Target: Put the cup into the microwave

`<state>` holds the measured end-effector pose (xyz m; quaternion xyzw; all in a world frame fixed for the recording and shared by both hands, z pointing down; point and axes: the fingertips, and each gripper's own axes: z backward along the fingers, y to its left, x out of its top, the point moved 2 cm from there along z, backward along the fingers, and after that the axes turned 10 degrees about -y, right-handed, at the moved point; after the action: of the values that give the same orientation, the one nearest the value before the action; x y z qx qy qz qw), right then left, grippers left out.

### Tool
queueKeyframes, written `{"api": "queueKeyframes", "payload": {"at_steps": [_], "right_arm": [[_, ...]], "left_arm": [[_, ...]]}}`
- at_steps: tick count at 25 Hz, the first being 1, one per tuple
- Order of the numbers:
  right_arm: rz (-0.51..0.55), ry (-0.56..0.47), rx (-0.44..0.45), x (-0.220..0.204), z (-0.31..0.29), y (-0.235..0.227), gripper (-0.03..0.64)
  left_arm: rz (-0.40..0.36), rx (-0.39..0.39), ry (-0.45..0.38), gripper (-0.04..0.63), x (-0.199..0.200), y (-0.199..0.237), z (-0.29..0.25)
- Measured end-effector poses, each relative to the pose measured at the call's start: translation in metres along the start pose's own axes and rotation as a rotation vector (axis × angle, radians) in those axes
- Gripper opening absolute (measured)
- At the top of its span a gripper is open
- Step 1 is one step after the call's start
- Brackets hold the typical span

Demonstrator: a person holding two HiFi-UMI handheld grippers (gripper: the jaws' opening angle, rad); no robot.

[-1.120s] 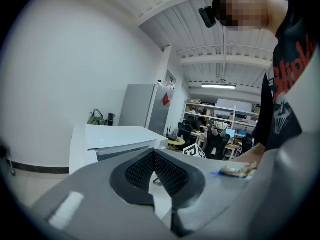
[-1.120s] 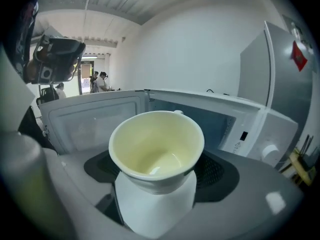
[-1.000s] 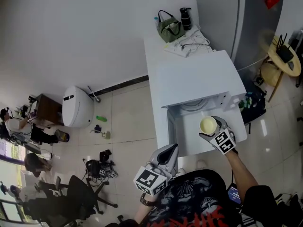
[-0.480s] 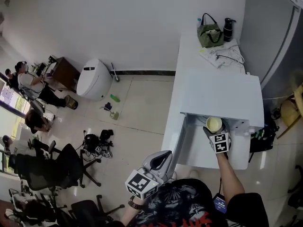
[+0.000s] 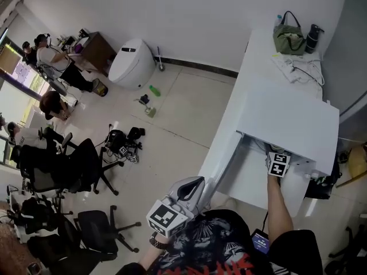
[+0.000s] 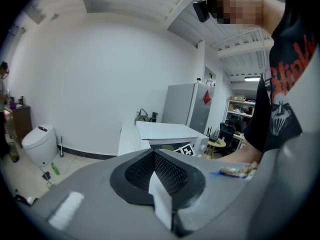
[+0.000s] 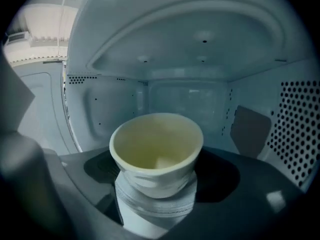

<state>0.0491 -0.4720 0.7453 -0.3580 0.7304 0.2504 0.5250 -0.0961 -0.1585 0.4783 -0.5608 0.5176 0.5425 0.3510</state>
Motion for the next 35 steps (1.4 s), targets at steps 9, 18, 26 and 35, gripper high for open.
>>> {"api": "queueKeyframes", "payload": {"at_steps": [9, 18, 26, 35], "right_arm": [[-0.096, -0.012, -0.009, 0.002, -0.025, -0.011, 0.439], [-0.155, -0.009, 0.014, 0.006, 0.0, 0.002, 0.492], [-0.205, -0.035, 0.0, 0.018, 0.08, 0.005, 0.272], [-0.085, -0.226, 0.063, 0.128, 0.199, 0.034, 0.002]], "left_arm": [[0.025, 0.026, 0.001, 0.002, -0.011, 0.01, -0.001], [0.026, -0.046, -0.004, 0.002, -0.015, 0.001, -0.005], [0.101, -0.094, -0.028, 0.002, -0.009, 0.009, -0.003], [0.138, -0.3, -0.069, 0.002, 0.013, -0.015, -0.009]]}}
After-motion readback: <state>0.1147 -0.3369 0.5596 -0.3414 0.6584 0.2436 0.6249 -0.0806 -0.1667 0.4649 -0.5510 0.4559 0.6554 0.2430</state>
